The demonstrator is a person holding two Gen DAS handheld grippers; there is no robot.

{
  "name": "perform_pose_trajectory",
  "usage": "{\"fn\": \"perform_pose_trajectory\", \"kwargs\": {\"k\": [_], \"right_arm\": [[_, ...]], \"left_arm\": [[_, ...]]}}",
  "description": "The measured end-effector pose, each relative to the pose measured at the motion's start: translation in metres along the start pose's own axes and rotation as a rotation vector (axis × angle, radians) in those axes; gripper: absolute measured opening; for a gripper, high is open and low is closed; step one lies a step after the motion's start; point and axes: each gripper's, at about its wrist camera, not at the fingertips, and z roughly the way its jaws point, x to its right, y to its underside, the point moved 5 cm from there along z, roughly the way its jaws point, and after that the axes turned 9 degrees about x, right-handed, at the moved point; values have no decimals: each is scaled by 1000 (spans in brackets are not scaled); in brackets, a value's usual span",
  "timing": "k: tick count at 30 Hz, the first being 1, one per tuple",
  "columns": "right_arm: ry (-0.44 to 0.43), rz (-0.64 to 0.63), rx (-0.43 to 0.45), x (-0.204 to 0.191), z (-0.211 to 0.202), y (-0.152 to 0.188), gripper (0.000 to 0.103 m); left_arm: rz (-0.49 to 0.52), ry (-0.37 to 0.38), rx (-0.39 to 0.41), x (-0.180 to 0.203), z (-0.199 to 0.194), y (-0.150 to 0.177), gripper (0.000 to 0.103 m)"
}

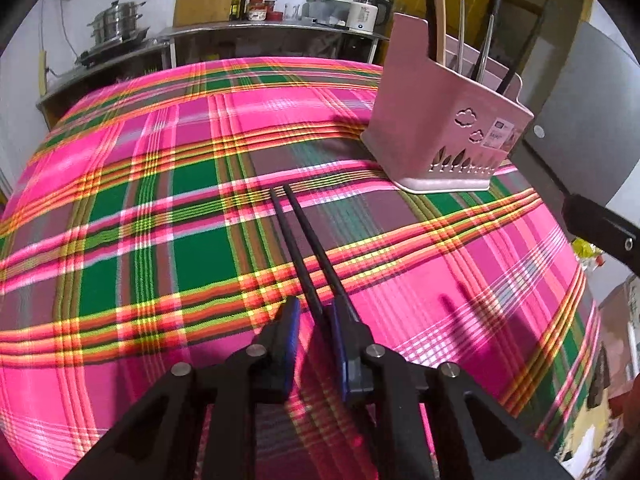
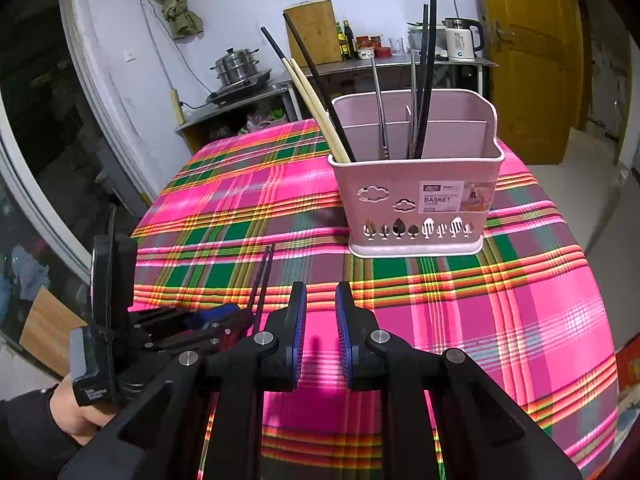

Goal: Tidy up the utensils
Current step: 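Move both open tools down to the last black chopsticks on the cloth, then grasp a black chopstick with the left tool while the right tool grasps another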

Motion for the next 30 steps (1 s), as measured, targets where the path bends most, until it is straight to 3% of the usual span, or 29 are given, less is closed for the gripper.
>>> {"fn": "perform_pose_trajectory", "kwargs": {"k": [8, 18, 24, 30], "right_arm": [[-12, -4, -22, -5, 10, 5, 15], [-70, -38, -101, -41, 54, 22, 15], [-81, -52, -150, -55, 87, 29, 15], [-74, -68, -186, -59, 108, 35, 15]], "left_arm": [[-34, -17, 3, -35, -13, 7, 9], [-117, -34, 7, -88, -33, 14, 9], [-192, -7, 4, -100, -30, 11, 9], [-194, -26, 9, -101, -24, 5, 10]]}}
